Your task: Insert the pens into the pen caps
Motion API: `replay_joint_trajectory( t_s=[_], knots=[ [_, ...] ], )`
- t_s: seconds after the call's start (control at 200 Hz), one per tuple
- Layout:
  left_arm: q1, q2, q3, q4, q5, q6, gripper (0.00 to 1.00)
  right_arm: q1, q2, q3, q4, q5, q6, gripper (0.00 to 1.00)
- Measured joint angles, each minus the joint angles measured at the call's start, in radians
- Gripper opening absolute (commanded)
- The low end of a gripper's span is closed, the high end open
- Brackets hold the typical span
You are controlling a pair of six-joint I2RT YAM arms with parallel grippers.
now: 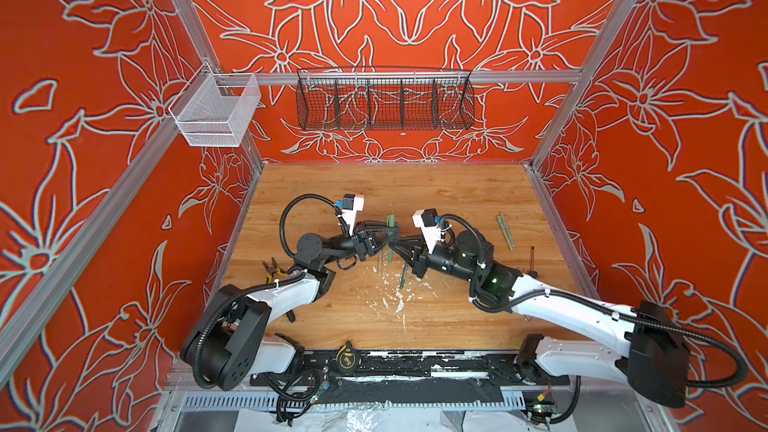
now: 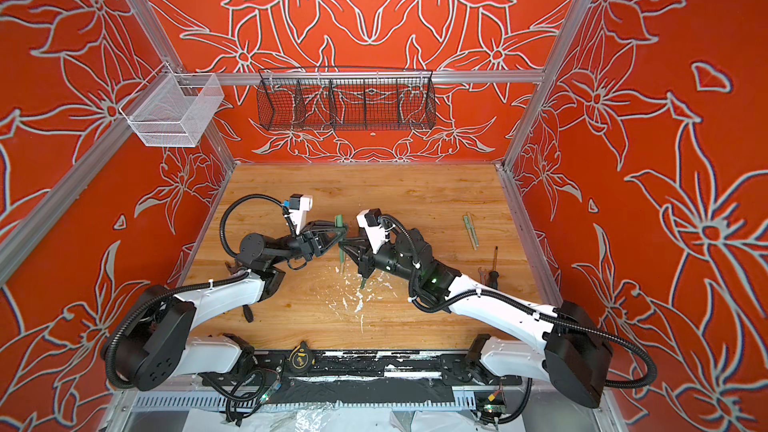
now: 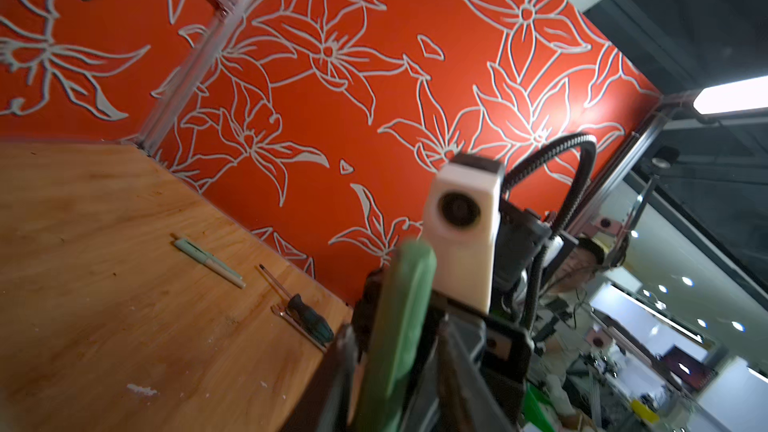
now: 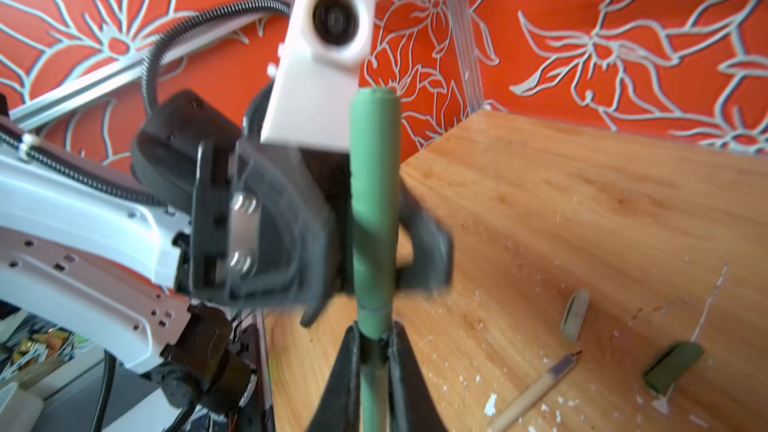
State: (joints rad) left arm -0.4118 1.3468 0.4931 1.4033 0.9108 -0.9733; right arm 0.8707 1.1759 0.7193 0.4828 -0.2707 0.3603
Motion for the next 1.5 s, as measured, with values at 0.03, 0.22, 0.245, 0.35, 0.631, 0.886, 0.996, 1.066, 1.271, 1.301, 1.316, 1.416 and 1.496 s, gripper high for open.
replay_joint_trajectory(
  t_s=[0.03, 0.22, 0.245, 0.35, 0.631, 0.886, 0.996, 1.066, 1.271, 1.301, 1.316, 1.416, 1.496],
  knots=[
    [-0.002, -0.002, 0.0, -0.003, 0.017, -0.004, 0.7, -0.003, -0.004, 0.002, 0.009, 0.007, -0.003, 0.01],
    [-0.013, -0.035, 0.01, -0.034, 0.081, -0.016, 0.97, -0.014, -0.02, 0.008, 0.051, 0.048, -0.01, 0.01],
    [-0.013, -0.043, 0.014, -0.038, 0.084, -0.018, 0.97, -0.014, -0.022, 0.008, 0.053, 0.051, -0.01, 0.01],
    [-0.008, -0.085, 0.025, -0.092, 0.09, 0.008, 0.98, -0.017, -0.04, 0.008, 0.05, 0.055, -0.008, 0.01],
    [-0.006, -0.188, 0.025, -0.311, 0.091, 0.174, 0.89, -0.025, -0.103, 0.009, -0.038, 0.063, 0.051, 0.01],
    [-0.025, -0.154, 0.036, -0.375, 0.119, 0.221, 0.73, -0.025, -0.118, 0.027, -0.08, 0.027, 0.127, 0.01],
    [-0.033, -0.144, 0.04, -0.388, 0.124, 0.232, 0.63, -0.025, -0.118, 0.04, -0.081, 0.002, 0.153, 0.01],
    [-0.034, -0.144, 0.044, -0.396, 0.124, 0.239, 0.53, -0.025, -0.118, 0.041, -0.082, -0.011, 0.168, 0.01],
    [-0.034, -0.151, 0.049, -0.432, 0.124, 0.265, 0.28, -0.025, -0.111, 0.053, -0.098, -0.046, 0.199, 0.01],
    [-0.034, -0.152, 0.049, -0.434, 0.124, 0.269, 0.25, -0.025, -0.108, 0.056, -0.099, -0.051, 0.202, 0.01],
    [-0.034, -0.153, 0.049, -0.438, 0.124, 0.273, 0.23, -0.025, -0.108, 0.058, -0.099, -0.053, 0.203, 0.01],
    [-0.034, -0.157, 0.049, -0.447, 0.122, 0.282, 0.07, -0.025, -0.106, 0.06, -0.107, -0.068, 0.213, 0.02],
    [-0.034, -0.157, 0.049, -0.459, 0.121, 0.281, 0.0, -0.025, -0.107, 0.062, -0.119, -0.071, 0.217, 0.05]
  ],
)
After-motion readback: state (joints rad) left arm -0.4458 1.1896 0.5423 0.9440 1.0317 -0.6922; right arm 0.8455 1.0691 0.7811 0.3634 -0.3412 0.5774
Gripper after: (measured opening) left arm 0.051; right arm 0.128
